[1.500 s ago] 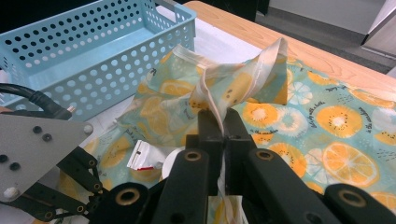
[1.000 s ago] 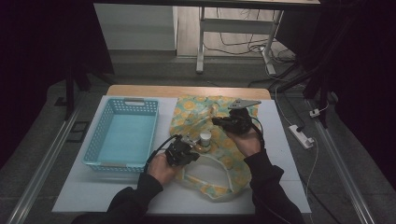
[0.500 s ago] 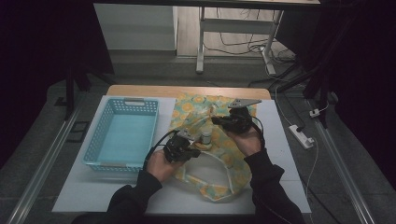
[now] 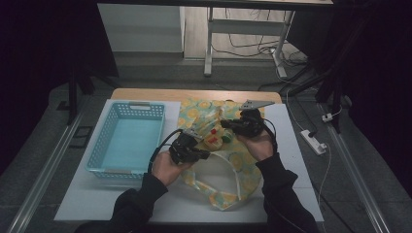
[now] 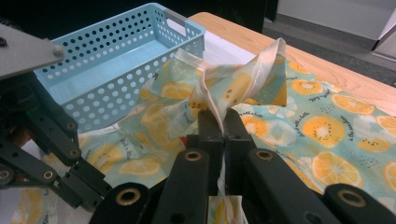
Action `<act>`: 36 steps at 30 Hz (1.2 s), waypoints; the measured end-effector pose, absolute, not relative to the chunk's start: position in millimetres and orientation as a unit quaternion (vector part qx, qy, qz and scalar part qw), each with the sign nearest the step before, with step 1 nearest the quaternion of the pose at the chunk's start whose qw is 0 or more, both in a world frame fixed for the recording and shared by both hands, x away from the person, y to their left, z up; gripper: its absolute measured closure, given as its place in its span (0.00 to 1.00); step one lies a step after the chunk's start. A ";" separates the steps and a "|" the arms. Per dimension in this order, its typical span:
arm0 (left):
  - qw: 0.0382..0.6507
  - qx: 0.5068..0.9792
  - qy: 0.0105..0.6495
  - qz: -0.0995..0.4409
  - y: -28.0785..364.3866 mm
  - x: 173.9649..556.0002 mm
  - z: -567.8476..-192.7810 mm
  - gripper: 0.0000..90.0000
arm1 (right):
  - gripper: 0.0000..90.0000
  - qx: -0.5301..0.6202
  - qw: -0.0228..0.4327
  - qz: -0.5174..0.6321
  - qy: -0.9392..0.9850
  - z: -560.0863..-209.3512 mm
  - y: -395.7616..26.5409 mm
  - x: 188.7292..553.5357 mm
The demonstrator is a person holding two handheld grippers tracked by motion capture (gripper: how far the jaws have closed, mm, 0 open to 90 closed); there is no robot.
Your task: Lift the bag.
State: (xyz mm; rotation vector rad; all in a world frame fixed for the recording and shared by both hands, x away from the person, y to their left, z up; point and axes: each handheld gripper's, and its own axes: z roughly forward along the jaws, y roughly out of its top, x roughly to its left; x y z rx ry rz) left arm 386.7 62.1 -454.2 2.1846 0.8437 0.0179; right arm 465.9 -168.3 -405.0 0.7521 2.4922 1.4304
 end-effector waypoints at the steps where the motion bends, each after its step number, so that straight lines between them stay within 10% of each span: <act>1: 0.392 0.858 0.333 0.004 63.1 387.7 -452.3 0.99 | 1.00 0.252 0.086 0.480 0.836 -404.2 -168.0 465.9; 36: 0.440 0.832 0.337 -0.031 90.0 426.0 -383.7 0.99 | 1.00 0.223 0.067 0.493 0.838 -363.8 -160.5 462.3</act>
